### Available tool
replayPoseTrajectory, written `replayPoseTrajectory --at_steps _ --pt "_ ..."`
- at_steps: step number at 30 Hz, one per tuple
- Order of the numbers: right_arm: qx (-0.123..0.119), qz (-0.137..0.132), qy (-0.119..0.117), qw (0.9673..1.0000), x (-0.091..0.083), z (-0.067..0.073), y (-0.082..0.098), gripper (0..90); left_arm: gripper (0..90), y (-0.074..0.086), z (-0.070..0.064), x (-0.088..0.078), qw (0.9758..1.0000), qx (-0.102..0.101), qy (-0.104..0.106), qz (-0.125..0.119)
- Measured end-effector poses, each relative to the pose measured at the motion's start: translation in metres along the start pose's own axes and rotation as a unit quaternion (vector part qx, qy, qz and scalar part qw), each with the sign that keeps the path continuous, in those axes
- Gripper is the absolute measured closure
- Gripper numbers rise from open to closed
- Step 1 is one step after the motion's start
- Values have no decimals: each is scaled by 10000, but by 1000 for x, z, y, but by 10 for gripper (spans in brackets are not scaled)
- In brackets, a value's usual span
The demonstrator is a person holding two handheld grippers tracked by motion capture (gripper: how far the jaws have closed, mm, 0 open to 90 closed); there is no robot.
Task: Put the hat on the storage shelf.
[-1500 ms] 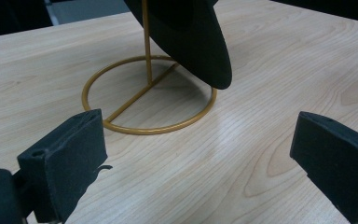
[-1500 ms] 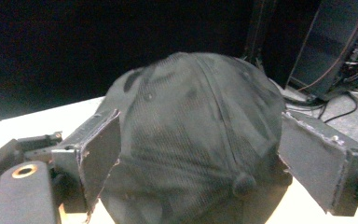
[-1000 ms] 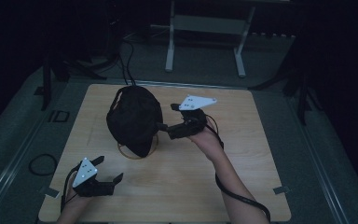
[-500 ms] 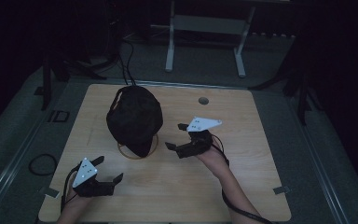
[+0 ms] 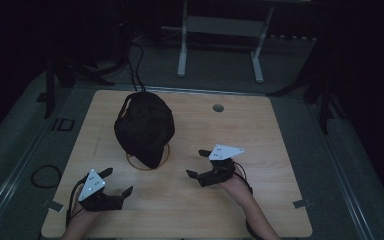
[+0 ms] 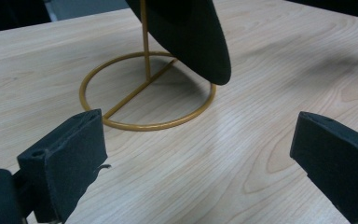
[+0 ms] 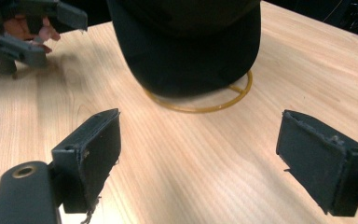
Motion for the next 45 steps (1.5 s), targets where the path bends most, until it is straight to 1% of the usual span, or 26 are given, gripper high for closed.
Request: replayPoseTrajectory --at_steps 7,8,10,17,21,24,29,34,38,41,45 --pt "-63 122 1 9999 -5 4 19 136 38 1 0 0 10000 -26 24 -13" --pt "-67 148 33 9999 -5 4 21 136 38 1 0 0 10000 -36 17 -5" --pt "-68 137 41 9999 -7 5 23 136 38 1 0 0 10000 -31 24 -5" --pt "-191 253 120 9994 -15 3 37 137 38 2 0 0 10000 -35 8 10" --pt "-142 227 165 9995 -23 1 43 137 38 2 1 0 10000 -66 6 4" --pt "-145 250 264 9992 -29 -1 48 138 38 3 1 0 10000 -59 1 27" --pt "-175 325 364 9987 -39 -6 56 140 38 4 1 1 10000 -29 -12 63" --pt "-161 311 497 9981 -49 -12 60 140 38 5 1 2 9999 -56 -4 84" --pt "-153 308 657 9972 -58 -18 63 140 38 5 1 2 9999 -51 -13 90" --pt "-215 356 747 9963 -61 -21 65 140 38 5 0 2 9999 -51 -17 107" --pt "-212 354 778 9961 -62 -22 66 141 38 6 1 2 9999 -29 -15 118"
Point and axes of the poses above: each handheld gripper's, and its own axes: x roughly forward along the jaws, y roughly out of its underside, z roughly to its left, the point moved 4 cm from there along x, roughly forward along the jaws, and after that the axes turned 8 degrees about -z, right-handed, at the moved point
